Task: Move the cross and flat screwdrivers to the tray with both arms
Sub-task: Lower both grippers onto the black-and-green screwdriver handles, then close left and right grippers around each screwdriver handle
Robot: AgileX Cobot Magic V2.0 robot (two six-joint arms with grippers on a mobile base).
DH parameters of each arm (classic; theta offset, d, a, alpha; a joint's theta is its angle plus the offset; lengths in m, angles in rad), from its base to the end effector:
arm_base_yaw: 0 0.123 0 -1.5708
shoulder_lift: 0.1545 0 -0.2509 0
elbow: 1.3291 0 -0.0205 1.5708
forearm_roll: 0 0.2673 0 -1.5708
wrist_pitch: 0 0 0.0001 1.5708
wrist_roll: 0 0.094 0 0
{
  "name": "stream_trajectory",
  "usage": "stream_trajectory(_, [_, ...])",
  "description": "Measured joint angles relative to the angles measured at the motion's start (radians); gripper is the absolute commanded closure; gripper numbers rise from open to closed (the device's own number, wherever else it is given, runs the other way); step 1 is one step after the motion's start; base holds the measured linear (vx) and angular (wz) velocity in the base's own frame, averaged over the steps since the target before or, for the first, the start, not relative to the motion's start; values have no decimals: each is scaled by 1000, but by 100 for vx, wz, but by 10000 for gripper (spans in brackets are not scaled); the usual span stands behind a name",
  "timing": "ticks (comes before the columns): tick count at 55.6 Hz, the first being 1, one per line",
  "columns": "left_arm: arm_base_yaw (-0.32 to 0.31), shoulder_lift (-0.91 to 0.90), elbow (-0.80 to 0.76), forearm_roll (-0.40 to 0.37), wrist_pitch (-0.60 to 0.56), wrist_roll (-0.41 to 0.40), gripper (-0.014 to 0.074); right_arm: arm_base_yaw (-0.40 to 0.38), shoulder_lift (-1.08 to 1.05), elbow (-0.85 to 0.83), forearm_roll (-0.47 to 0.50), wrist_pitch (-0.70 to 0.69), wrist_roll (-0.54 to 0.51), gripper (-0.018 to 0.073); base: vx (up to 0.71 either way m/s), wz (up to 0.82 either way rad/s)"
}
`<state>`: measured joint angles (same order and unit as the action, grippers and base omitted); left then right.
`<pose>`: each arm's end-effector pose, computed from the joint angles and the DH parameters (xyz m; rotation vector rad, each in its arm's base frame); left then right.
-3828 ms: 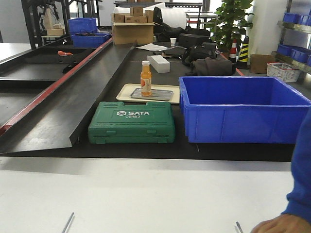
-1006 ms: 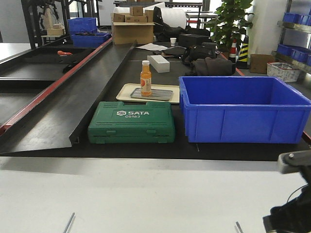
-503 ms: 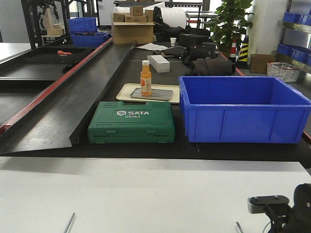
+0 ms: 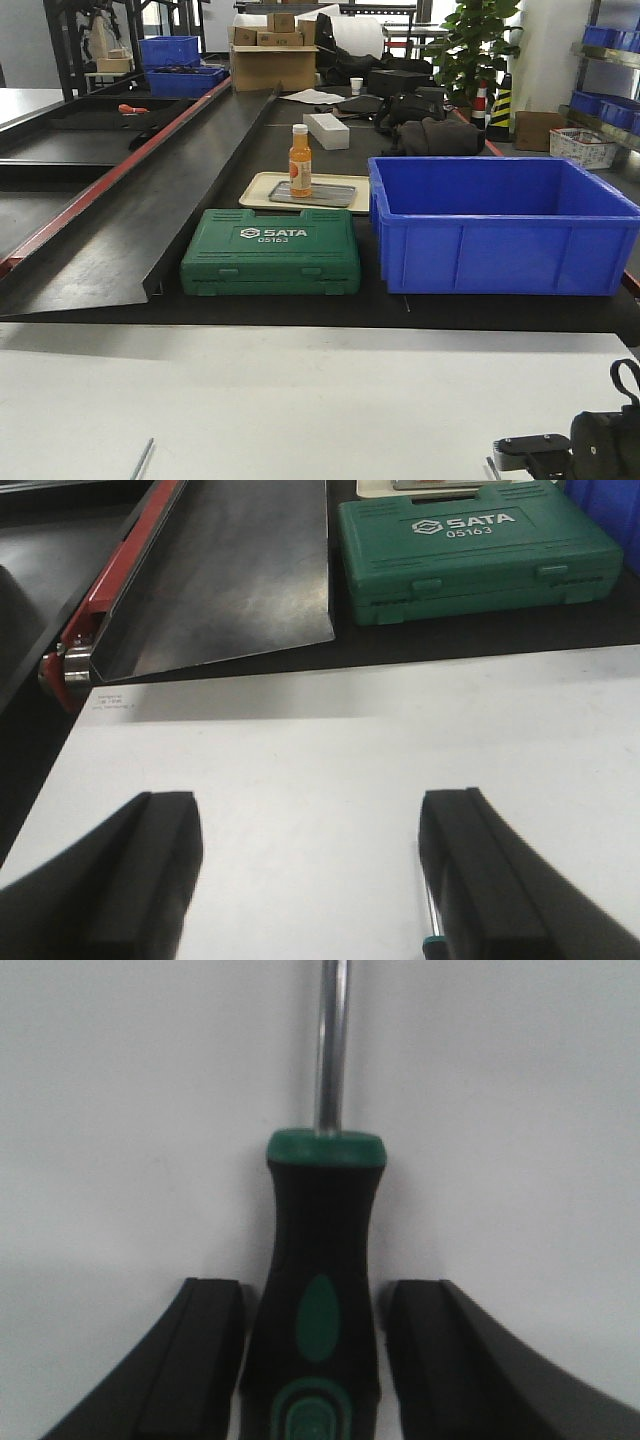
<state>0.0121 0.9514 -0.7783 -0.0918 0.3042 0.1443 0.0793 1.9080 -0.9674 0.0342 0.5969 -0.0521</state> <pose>0.2425 0.0003 0.3090 0.0617 1.9586 0.0183 0.3197 0.0272 0.0629 -0.1574 3.0171 0.0341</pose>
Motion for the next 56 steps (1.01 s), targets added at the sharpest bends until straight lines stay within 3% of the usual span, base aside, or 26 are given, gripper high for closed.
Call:
stream_trajectory(8, [0, 0, 0, -42, 52, 0, 16, 0, 3, -5, -3, 3, 0, 574, 0, 0])
stream_trajectory(19, [0, 51, -87, -93, 237, 0, 16, 0, 3, -5, -1, 3, -1, 571, 0, 0])
stream_trajectory(32, [0, 291, -283, -121, 480, 0, 16, 0, 3, -5, 1, -1, -1, 570, 0, 0])
stream_trajectory(39, [0, 463, -332, -168, 513, 7, 16, 0, 3, -5, 1, -2, -1, 570, 0, 0])
stream_trajectory(51, [-4, 739, -365, -312, 503, 104, 20, 0, 3, -5, 1, -3, -1, 568, 0, 0])
stream_trajectory(56, [-10, 817, -367, -336, 485, 122, 20, 0, 3, -5, 2, -8, 0, 567, 0, 0])
